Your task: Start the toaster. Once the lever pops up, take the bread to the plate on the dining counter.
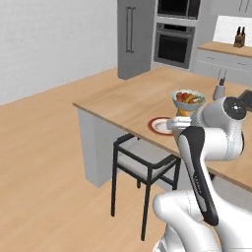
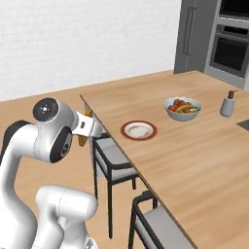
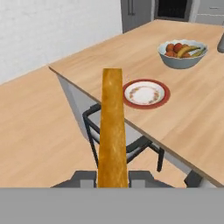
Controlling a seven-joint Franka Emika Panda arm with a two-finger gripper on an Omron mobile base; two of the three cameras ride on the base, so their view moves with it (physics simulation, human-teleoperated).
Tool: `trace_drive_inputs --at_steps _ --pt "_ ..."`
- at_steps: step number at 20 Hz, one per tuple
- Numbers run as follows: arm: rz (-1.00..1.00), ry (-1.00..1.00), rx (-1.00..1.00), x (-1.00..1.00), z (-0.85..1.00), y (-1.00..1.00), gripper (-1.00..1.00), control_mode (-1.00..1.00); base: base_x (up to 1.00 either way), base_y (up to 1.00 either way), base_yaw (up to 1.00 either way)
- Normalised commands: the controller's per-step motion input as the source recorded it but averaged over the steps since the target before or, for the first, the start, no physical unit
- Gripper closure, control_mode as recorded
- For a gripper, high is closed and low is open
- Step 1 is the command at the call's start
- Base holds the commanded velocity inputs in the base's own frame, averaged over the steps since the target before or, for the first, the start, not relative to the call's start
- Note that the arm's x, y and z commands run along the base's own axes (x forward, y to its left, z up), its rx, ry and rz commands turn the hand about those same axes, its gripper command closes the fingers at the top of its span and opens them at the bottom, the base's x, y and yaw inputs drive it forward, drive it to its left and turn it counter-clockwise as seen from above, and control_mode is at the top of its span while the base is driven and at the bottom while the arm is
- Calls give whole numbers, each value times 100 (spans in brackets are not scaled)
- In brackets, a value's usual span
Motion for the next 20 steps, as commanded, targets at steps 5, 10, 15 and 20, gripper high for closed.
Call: trace_drive_inputs --at_steps 5,10,15,20 --pt "0 0 0 0 0 0 100 100 63 56 -31" --pt "0 0 0 0 0 0 100 100 50 21 -46" --pt "0 0 0 0 0 0 100 100 44 47 -52" --pt "0 0 0 0 0 0 100 100 61 98 -38"
